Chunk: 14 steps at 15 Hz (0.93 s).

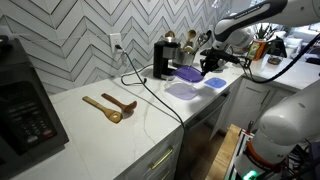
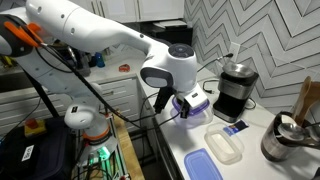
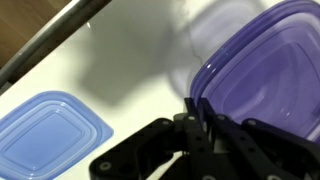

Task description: Put the purple lid on the lunchbox on the left and then put the blue lid on the lunchbox on the right

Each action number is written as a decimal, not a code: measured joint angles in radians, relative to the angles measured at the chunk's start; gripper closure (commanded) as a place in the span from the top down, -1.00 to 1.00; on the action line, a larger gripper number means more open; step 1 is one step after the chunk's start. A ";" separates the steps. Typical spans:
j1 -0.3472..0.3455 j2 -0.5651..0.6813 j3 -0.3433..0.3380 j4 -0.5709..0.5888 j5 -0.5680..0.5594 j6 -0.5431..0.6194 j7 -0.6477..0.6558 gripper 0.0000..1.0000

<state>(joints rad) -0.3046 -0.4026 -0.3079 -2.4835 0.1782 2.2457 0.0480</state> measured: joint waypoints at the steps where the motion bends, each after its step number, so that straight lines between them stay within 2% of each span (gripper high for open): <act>1: 0.007 0.020 0.000 0.011 0.021 0.000 0.008 -0.96; 8: 0.018 0.144 0.018 0.092 0.054 -0.002 0.119 -0.96; 14: 0.021 0.187 0.049 0.113 0.052 -0.033 0.172 -0.96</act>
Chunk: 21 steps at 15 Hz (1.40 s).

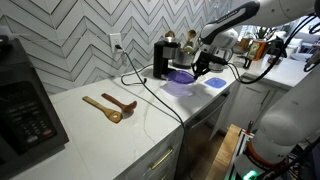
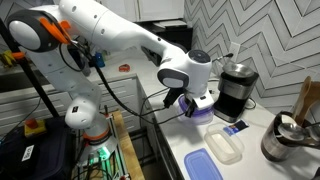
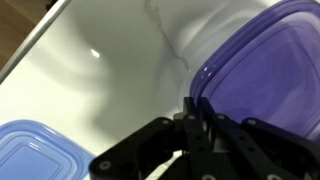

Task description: Put the purple lid on the lunchbox on the left and then put the blue lid on the lunchbox on the right

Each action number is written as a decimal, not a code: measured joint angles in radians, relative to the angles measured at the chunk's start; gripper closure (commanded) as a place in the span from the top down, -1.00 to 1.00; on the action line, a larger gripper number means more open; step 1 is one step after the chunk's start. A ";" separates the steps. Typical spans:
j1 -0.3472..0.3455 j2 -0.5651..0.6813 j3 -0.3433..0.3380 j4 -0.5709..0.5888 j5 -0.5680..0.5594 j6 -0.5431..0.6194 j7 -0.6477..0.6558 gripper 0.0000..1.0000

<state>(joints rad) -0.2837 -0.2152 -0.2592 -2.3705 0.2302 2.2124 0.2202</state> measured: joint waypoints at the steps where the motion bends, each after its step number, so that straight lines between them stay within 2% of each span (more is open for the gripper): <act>1: 0.000 0.003 0.001 0.000 -0.002 -0.004 0.007 -0.96; 10: -0.004 0.010 0.002 0.000 -0.055 -0.004 0.057 -0.96; 21: -0.004 0.031 0.015 -0.006 -0.064 0.002 0.073 -0.96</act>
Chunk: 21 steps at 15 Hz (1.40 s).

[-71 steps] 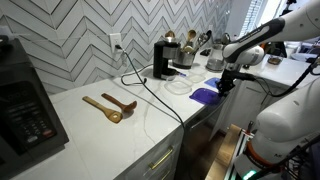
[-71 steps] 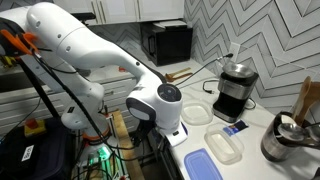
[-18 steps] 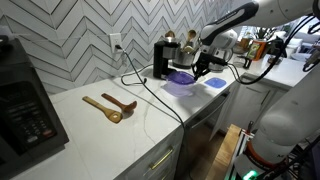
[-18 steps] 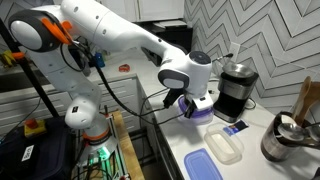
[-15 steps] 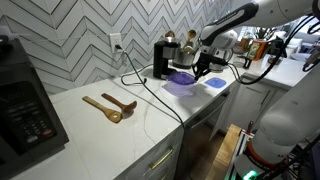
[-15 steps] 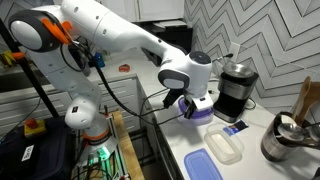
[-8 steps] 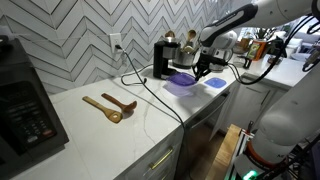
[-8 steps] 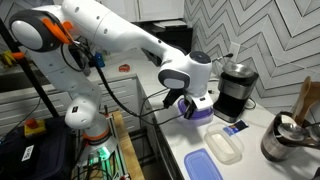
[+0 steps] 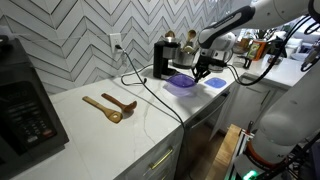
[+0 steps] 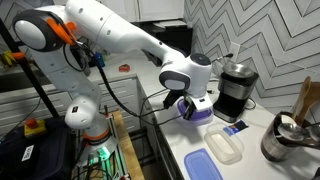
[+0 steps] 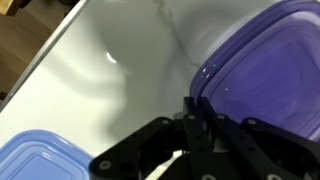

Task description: Put the purple lid on the lunchbox on the left and then put the blue lid on the lunchbox on the right

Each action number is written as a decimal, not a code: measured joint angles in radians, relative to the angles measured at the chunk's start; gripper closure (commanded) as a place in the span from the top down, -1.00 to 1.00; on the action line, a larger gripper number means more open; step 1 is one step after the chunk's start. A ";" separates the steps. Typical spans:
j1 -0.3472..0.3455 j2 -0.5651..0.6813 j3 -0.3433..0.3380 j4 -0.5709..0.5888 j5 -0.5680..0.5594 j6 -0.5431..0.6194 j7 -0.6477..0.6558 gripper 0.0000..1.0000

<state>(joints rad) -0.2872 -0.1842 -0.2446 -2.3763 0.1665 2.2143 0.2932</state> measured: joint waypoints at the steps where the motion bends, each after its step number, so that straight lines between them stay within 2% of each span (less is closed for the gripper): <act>1: 0.000 0.001 0.001 0.000 0.000 0.005 0.003 -0.96; 7: 0.001 0.005 0.008 0.000 0.000 0.051 0.011 -0.96; 17: 0.005 0.021 0.016 0.001 0.000 0.059 0.011 -0.96; 18: 0.005 0.021 0.016 0.001 0.000 0.059 0.011 -0.33; 19: 0.005 0.021 0.016 0.001 0.000 0.059 0.011 -0.32; 21: 0.005 0.021 0.016 0.001 0.000 0.059 0.011 -0.05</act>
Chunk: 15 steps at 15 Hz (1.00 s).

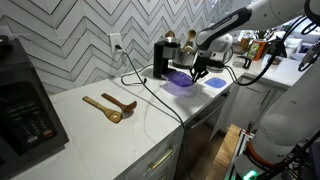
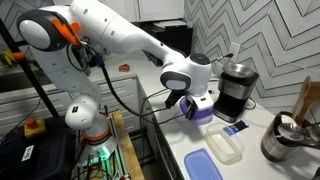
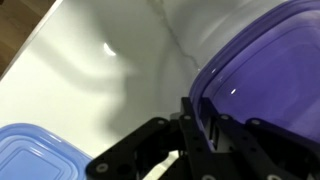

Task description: Put the purple lid on the lunchbox on the left and then put the blue lid on the lunchbox on the right

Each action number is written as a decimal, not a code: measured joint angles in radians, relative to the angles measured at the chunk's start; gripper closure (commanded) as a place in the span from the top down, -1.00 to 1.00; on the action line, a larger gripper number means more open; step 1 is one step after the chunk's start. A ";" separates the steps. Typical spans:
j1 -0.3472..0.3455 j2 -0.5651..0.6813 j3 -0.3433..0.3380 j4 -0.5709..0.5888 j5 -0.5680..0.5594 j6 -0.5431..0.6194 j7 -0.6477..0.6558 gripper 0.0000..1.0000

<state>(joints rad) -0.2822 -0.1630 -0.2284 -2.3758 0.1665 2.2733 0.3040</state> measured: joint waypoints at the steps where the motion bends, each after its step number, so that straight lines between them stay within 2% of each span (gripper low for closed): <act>1: 0.000 0.000 0.000 0.000 0.000 0.000 0.000 0.12; 7: 0.001 -0.006 0.007 0.001 0.000 0.006 0.001 0.97; 12: -0.006 -0.039 0.008 -0.004 -0.024 0.007 0.005 1.00; 15: -0.036 -0.083 0.002 -0.016 -0.100 -0.011 0.014 1.00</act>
<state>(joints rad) -0.3182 -0.2460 -0.2265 -2.3922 0.0666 2.2627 0.3175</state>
